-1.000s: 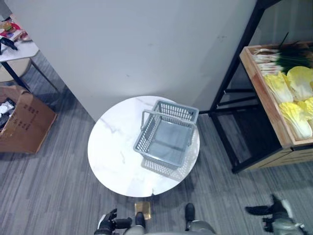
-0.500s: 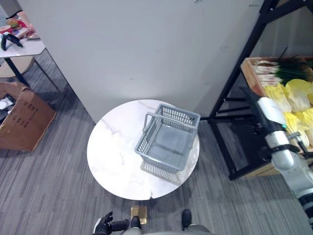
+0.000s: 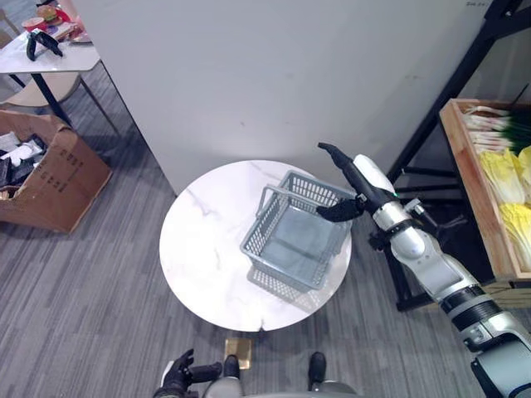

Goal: Get the vegetables into the basket

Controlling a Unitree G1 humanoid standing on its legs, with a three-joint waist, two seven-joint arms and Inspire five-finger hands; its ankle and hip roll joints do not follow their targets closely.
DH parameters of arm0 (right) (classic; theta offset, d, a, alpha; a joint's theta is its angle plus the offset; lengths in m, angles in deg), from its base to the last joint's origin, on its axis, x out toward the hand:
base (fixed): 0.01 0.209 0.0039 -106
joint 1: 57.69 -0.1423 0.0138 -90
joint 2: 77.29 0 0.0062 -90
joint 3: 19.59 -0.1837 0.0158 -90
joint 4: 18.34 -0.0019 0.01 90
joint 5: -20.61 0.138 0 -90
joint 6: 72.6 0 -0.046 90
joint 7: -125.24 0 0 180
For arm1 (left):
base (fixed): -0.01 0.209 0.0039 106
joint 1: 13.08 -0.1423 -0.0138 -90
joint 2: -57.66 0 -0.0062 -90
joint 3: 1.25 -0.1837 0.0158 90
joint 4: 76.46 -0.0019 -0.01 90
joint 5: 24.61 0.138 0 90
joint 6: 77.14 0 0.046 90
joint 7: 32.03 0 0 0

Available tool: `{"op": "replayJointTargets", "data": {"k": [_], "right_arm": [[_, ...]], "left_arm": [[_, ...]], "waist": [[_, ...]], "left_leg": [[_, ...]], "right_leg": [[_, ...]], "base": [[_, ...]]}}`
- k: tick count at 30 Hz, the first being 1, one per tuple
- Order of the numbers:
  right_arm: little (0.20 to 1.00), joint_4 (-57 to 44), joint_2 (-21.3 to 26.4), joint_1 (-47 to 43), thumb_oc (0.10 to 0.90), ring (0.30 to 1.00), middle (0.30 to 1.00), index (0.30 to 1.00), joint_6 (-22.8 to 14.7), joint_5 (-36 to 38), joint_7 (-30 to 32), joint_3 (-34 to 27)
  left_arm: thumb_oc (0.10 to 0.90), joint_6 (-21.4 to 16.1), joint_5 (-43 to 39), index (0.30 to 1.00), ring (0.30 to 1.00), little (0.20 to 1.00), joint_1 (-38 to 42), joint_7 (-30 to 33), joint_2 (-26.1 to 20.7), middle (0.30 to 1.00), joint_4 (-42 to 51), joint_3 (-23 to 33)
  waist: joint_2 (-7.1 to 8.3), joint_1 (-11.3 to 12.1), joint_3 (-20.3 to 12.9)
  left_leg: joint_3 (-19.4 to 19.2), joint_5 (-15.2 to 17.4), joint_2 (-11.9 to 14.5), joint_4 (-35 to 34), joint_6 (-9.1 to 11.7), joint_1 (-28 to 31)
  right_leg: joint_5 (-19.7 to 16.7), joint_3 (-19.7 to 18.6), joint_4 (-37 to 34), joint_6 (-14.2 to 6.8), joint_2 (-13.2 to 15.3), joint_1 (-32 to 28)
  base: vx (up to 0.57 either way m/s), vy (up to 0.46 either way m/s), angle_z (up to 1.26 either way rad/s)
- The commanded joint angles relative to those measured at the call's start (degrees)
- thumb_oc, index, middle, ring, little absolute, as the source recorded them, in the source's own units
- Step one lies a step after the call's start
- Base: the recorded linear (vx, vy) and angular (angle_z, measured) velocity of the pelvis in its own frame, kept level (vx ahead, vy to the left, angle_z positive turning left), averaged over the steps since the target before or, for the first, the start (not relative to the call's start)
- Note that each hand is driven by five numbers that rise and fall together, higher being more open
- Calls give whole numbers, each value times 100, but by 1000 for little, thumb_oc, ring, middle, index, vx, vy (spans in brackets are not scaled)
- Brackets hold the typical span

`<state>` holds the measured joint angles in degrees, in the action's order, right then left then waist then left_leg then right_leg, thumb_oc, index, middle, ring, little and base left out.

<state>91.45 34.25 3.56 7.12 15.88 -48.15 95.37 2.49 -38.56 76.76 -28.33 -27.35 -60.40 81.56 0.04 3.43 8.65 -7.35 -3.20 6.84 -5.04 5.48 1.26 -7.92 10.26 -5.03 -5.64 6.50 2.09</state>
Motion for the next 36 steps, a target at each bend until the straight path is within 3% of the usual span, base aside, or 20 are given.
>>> {"op": "replayJointTargets", "data": {"k": [1, 7, 20, 25, 26, 27, 36], "right_arm": [[1000, -66, -186, -1127, 900, 1000, 1000, 1000, -178, 399, 62, 111], [1000, 526, -438, -1524, 900, 1000, 1000, 1000, -79, 436, 62, 383], [1000, 2832, -958, -2610, 900, 1000, 1000, 1000, 203, -119, 389, 884], [1000, 3236, -1070, -2620, 900, 1000, 1000, 1000, 228, -199, 364, 980], [632, 3368, -1086, -2621, 637, 632, 632, 632, 232, -262, 347, 1033], [311, 3370, -1087, -2622, 408, 311, 311, 311, 230, -262, 348, 1034], [300, 2801, -1011, -2364, 400, 300, 300, 300, 178, -542, 142, 1312]], "left_arm": [[900, 221, 94, 1000, 1000, 1000, -260, 25, -168, 1000, -468, -440], [900, 225, 49, 1000, 1000, 1000, -265, 22, -148, 1000, -449, -534], [900, 120, -164, 1000, 1000, 1000, -101, 151, -143, 1000, -392, -777], [900, 104, -155, 1000, 1000, 1000, -83, 170, -138, 1000, -384, -810], [900, 100, -138, 1000, 1000, 1000, -75, 173, -131, 1000, -381, -830], [900, 100, -138, 1000, 1000, 1000, -75, 173, -131, 1000, -382, -830], [900, 96, -21, 1000, 1000, 1000, -103, 155, -93, 1000, -352, -865]], "waist": [[367, 80, 148], [371, 130, 174], [340, 303, 358], [311, 323, 372], [302, 330, 369], [302, 329, 369], [298, 284, 332]], "left_leg": [[29, -44, 27, 4, 87, 78], [34, -46, 34, 4, 78, 83], [133, -91, -8, 4, 50, -84], [157, -88, -18, 4, 43, -106], [169, -82, -30, 4, 38, -103], [169, -82, -31, 4, 38, -103], [137, -44, -49, 4, 35, -62]], "right_leg": [[-52, -119, 3, -394, 364, -141], [-46, -109, 3, -376, 356, -147], [-127, -84, 3, -360, 396, 2], [-125, -78, 3, -363, 411, 23], [-121, -75, 3, -363, 420, 18], [-121, -74, 3, -363, 420, 17], [-107, -105, 3, -370, 423, -3]], "base": [[0, 0, 0], [0, 0, 0], [-3, 3, 0], [3, 11, 3], [0, 0, 0], [0, 0, 0], [1, 1, 0]]}}
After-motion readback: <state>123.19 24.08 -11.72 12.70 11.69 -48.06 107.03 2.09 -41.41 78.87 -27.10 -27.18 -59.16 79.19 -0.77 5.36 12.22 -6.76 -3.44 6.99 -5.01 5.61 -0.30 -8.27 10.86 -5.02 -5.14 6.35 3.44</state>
